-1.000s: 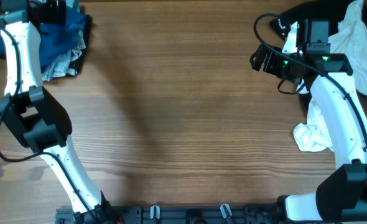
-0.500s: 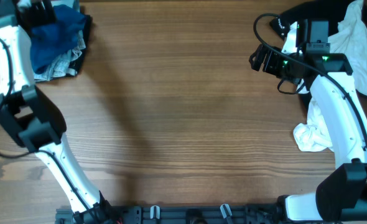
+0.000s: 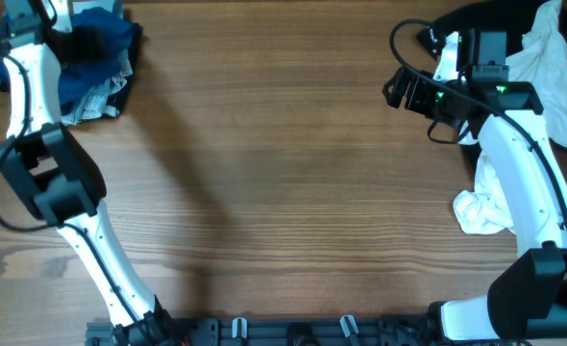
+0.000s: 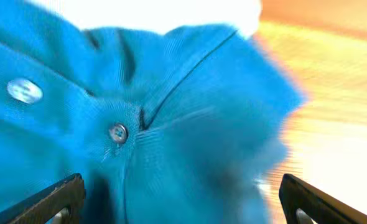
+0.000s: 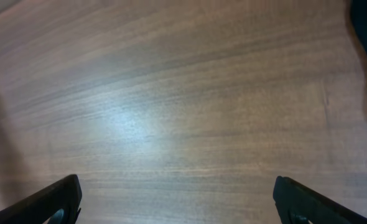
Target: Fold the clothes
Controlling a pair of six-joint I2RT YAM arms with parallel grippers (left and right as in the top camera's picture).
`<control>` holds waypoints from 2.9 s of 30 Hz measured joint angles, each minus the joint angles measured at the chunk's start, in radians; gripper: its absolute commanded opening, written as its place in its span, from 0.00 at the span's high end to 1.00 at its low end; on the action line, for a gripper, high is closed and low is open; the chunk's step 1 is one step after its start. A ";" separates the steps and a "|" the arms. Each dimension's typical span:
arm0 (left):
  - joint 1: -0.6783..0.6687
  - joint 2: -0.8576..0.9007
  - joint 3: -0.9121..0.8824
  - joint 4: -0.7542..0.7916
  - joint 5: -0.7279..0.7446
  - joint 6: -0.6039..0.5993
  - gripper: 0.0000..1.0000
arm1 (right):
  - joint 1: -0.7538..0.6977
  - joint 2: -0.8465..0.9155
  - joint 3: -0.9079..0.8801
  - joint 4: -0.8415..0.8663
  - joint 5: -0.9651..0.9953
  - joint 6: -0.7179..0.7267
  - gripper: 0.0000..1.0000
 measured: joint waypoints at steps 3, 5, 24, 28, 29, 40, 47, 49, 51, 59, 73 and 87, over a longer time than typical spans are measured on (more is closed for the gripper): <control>-0.013 -0.183 0.000 -0.045 0.017 -0.001 0.00 | 0.000 -0.002 0.031 -0.019 -0.005 -0.060 0.00; -0.024 -0.323 0.000 -0.085 0.023 -0.002 0.00 | 0.000 -0.023 0.093 -0.066 -0.006 -0.113 0.00; -0.045 -0.592 0.011 -0.129 0.035 -0.002 0.00 | 0.000 -0.797 0.405 -0.303 -0.007 -0.203 0.00; -0.045 -0.592 0.011 -0.129 0.035 -0.002 0.00 | 0.000 -0.826 0.388 -0.352 0.007 -0.203 0.00; -0.045 -0.592 0.011 -0.129 0.035 -0.002 0.00 | 0.000 -0.829 0.366 -0.333 0.020 -0.203 0.00; -0.045 -0.592 0.011 -0.132 0.035 -0.002 0.00 | -0.017 -1.131 -0.688 0.708 0.101 -0.155 0.00; -0.045 -0.592 0.010 -0.132 0.035 -0.002 0.00 | -0.011 -1.408 -1.164 0.910 0.103 -0.090 0.00; -0.045 -0.592 0.010 -0.132 0.035 -0.002 0.00 | -0.005 -1.475 -1.224 0.903 0.103 -0.087 0.00; -0.045 -0.592 0.010 -0.131 0.035 -0.002 0.00 | -0.003 -1.547 -1.254 0.865 0.103 -0.087 0.00; -0.045 -0.592 0.010 -0.132 0.035 -0.002 0.00 | -0.003 -1.598 -1.312 0.785 0.099 -0.103 0.00; -0.045 -0.592 0.010 -0.132 0.035 -0.002 0.00 | -0.003 -1.600 -1.345 0.741 0.042 -0.244 0.00; -0.045 -0.592 0.010 -0.132 0.035 -0.002 0.00 | -0.003 -1.600 -1.345 0.741 0.041 -0.249 0.00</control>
